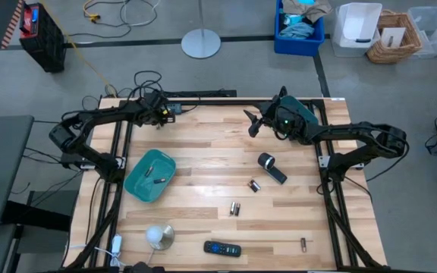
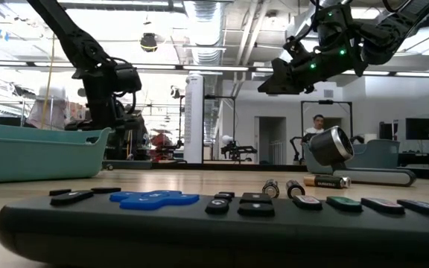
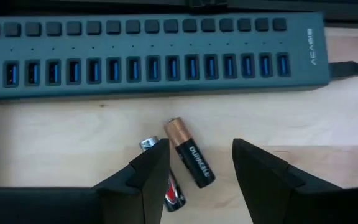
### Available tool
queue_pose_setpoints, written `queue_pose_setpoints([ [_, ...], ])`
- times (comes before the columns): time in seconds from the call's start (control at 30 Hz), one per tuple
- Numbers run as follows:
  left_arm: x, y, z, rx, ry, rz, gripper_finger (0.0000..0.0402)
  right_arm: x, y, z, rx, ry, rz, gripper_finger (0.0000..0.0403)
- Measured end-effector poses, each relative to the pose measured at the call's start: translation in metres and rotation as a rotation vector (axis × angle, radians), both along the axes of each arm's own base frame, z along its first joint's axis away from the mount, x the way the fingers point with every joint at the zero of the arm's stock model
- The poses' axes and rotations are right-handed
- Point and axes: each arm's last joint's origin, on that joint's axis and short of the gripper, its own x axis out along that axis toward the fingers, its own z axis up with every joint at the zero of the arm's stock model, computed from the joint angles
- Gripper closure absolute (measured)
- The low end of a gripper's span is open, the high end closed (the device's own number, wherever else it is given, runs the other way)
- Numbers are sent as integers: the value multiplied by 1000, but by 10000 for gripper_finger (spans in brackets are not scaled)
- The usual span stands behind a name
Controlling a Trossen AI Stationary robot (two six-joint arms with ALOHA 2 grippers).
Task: Sort batteries
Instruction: Put the silver battery into the blue bin
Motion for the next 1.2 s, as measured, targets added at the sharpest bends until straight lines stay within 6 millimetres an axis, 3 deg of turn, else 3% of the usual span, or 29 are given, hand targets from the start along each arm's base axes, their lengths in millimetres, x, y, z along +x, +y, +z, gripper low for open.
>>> queue_pose_setpoints([
  [0.47,-13,-2,-4,-92,70,29,230,0,0,-1,4,9,0,188],
  [0.73,-7,3,-31,-165,115,30,230,0,0,-1,6,12,0,188],
  [0.97,-5,4,-32,-151,140,23,231,0,1,-3,15,31,2,188],
  [1.2,-3,2,-34,-153,153,-8,278,0,1,-5,20,43,2,188],
])
